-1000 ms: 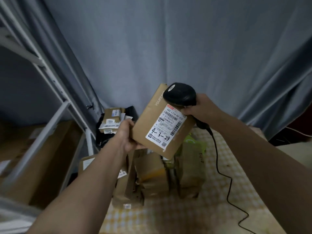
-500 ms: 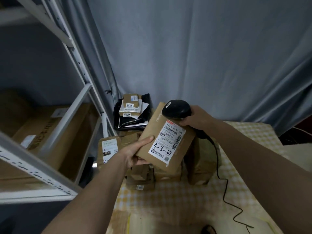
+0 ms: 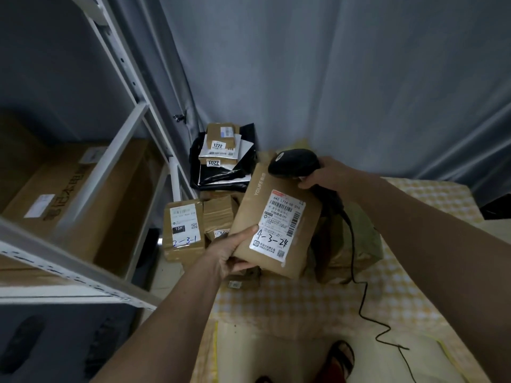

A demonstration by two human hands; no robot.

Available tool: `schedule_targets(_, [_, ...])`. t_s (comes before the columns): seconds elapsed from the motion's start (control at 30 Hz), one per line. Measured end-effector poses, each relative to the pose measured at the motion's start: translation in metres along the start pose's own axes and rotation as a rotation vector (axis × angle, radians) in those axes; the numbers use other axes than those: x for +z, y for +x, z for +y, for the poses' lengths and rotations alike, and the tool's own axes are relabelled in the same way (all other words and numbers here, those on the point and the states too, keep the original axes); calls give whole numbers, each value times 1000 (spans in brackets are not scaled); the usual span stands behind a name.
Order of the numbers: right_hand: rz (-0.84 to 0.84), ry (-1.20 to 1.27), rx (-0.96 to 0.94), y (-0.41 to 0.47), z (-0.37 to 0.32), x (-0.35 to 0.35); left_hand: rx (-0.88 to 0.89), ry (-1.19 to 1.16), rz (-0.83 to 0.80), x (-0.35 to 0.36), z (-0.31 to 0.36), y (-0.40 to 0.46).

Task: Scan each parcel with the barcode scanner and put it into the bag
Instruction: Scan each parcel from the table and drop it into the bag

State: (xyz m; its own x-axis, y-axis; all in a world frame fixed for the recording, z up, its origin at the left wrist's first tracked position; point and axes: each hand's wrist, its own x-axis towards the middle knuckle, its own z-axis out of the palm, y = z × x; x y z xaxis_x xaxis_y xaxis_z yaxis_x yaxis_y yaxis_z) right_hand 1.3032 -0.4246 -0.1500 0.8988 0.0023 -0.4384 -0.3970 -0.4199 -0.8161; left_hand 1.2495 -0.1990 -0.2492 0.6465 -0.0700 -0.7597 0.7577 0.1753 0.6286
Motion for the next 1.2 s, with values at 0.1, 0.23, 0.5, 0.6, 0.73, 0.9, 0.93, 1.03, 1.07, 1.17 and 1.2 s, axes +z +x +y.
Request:
schedule_targets(0.1, [41, 86, 6, 8, 8, 2, -12, -8, 12, 7, -9, 6])
schedule_targets(0.23, [96, 152, -26, 10, 16, 7, -23, 29, 26, 14, -16, 12])
schedule_targets(0.5, [154, 305, -60, 14, 45, 27, -1, -16, 81, 25, -18, 20])
schedule_targets(0.6, [112, 302, -24, 1, 47, 33, 6, -15, 98, 27, -17, 20])
schedule_targets(0.73, [99, 217, 1, -6, 54, 29, 53, 1, 116, 31, -17, 20])
schedule_targets(0.9, [93, 214, 70, -36, 35, 20, 63, 39, 120, 38, -19, 18])
schedule_targets(0.93, [94, 204, 67, -43, 30, 20, 65, 50, 122, 40, -20, 17])
schedule_targets(1.03, [102, 187, 83, -61, 19, 18, 80, 68, 138, 44, -21, 14])
schedule_targets(1.07, [105, 191, 90, -65, 17, 18, 88, 70, 142, 45, -21, 13])
schedule_targets(1.17, [137, 216, 116, -75, 13, 19, 89, 59, 135, 46, -22, 10])
schedule_targets(1.2, [146, 230, 124, -76, 13, 21, 89, 54, 137, 46, -22, 10])
